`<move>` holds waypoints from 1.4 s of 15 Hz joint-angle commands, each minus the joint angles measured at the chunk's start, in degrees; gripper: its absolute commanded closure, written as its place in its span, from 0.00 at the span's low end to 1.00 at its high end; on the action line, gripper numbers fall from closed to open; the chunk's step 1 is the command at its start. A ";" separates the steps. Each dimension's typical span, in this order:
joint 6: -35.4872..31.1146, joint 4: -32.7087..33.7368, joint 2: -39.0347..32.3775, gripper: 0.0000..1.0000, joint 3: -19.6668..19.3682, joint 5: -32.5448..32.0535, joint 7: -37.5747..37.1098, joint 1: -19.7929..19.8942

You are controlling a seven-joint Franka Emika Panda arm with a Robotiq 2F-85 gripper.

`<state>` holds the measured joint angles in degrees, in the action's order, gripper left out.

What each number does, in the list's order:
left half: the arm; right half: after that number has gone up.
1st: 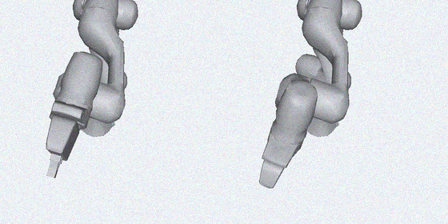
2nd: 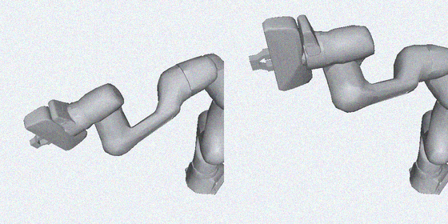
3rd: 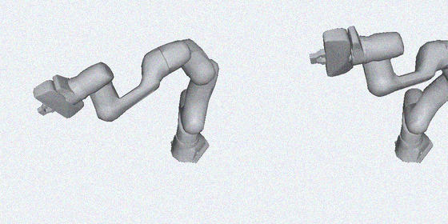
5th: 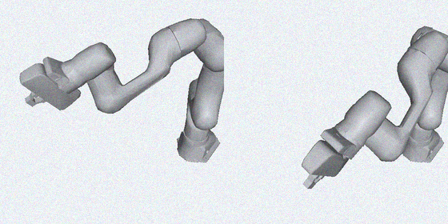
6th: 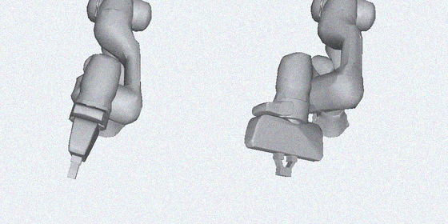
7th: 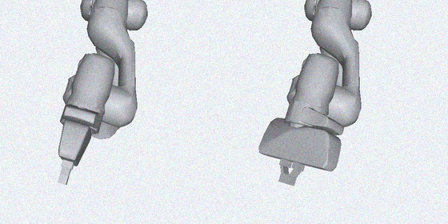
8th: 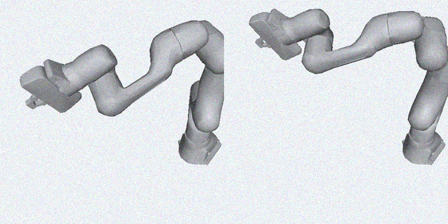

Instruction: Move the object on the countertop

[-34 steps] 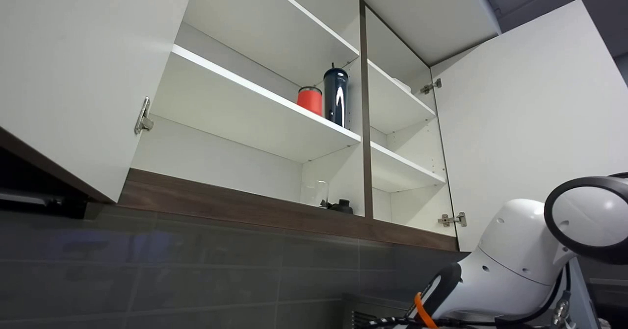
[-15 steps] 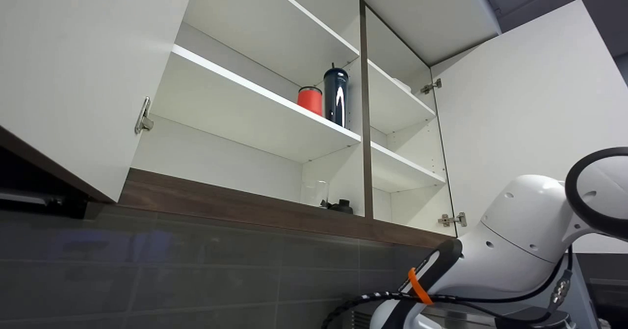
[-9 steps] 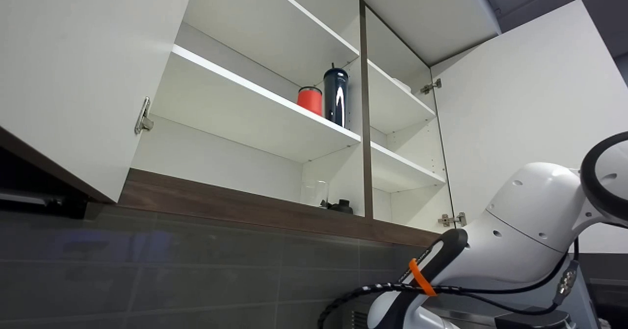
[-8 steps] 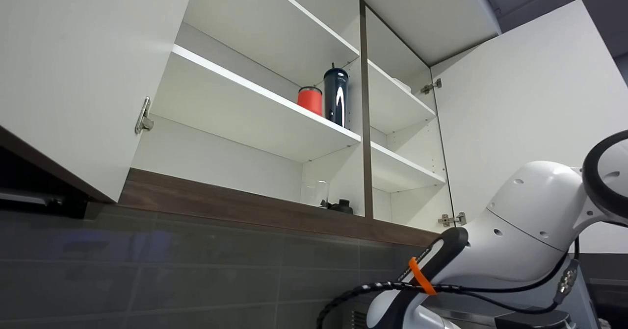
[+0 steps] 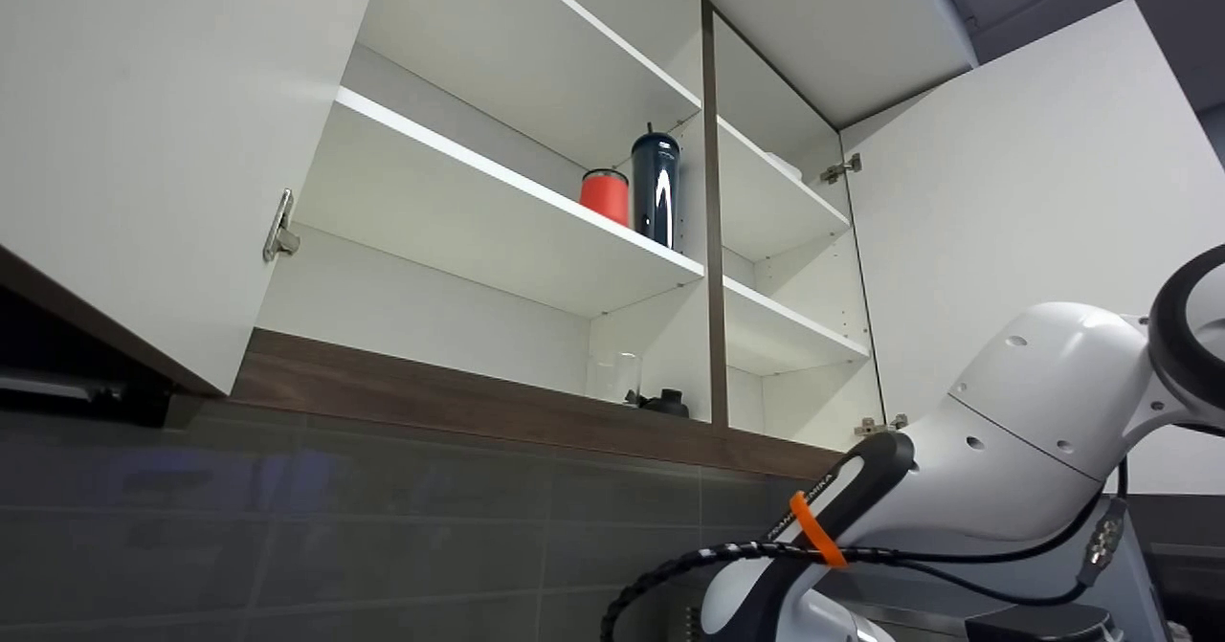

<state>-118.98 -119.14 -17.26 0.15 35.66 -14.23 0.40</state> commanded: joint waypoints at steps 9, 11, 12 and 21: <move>1.51 0.89 -0.57 0.00 1.87 -2.31 2.27 -1.16; 1.59 1.12 -0.78 0.00 2.29 -2.32 3.20 -1.35; 1.78 1.32 -0.92 0.00 2.55 -2.24 3.74 -1.37; 4.00 3.83 -3.40 0.00 3.79 -2.43 6.10 -1.58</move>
<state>-117.34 -117.43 -19.03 3.93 34.12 -9.16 -1.11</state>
